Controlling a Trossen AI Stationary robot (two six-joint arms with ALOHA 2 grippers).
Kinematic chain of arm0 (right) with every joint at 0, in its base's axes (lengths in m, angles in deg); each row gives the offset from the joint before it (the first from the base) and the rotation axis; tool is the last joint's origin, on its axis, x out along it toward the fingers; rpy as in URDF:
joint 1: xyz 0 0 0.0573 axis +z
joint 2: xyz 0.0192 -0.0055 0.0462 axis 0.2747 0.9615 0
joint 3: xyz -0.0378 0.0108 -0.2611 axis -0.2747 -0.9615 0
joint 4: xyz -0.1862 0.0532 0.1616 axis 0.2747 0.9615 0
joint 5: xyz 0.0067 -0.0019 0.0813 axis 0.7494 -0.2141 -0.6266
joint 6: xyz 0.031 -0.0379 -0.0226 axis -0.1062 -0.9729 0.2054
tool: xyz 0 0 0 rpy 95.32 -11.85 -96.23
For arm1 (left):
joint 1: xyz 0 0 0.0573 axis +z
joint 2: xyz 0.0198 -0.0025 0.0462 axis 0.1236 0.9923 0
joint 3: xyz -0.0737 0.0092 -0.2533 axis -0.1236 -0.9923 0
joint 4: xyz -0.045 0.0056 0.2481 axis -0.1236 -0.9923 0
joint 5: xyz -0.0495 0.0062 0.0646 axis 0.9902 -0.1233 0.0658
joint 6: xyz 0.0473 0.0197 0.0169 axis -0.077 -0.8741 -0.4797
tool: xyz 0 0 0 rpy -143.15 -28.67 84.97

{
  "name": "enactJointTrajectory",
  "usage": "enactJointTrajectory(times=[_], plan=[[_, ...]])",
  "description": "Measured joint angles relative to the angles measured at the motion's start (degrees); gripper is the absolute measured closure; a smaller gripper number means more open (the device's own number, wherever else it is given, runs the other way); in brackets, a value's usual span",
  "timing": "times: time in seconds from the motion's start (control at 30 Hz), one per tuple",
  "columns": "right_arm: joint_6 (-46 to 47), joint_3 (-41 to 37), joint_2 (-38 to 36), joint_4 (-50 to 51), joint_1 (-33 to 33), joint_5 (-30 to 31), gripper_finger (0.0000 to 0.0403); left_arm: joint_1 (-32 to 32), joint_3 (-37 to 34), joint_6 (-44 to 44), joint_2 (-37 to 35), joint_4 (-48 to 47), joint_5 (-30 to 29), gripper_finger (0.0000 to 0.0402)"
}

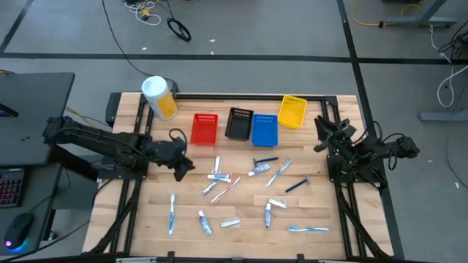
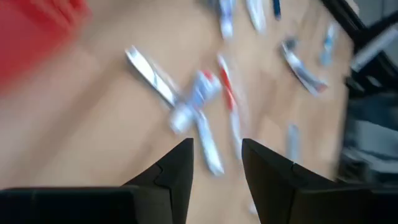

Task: Pick & Place Travel size toiletries
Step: Put the blue toothbrush into the red bin

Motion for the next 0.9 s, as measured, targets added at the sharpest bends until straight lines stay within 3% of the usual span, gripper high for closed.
enactJointTrajectory(times=[0.2,0.4,0.57,0.9], plan=[[9.8,0.0,0.0,9.6,-2.1,-12.2,0.0283,-1.0,0.0,11.3,3.5,-1.5,14.2,0.0258],[19.7,0.0,2.5,14.7,-4.6,-20.4,0.0236,-2.2,0.0,22.4,5.7,-9.4,22.0,0.0257],[26.9,0.0,7.1,15.4,-5.3,-20.9,0.0221,-4.8,-0.2,30.7,7.1,-18.5,18.1,0.0257],[32.6,0.0,14.9,10.5,-5.3,-22.7,0.0220,-16.2,-0.4,47.3,16.2,-16.9,10.7,0.0258]])
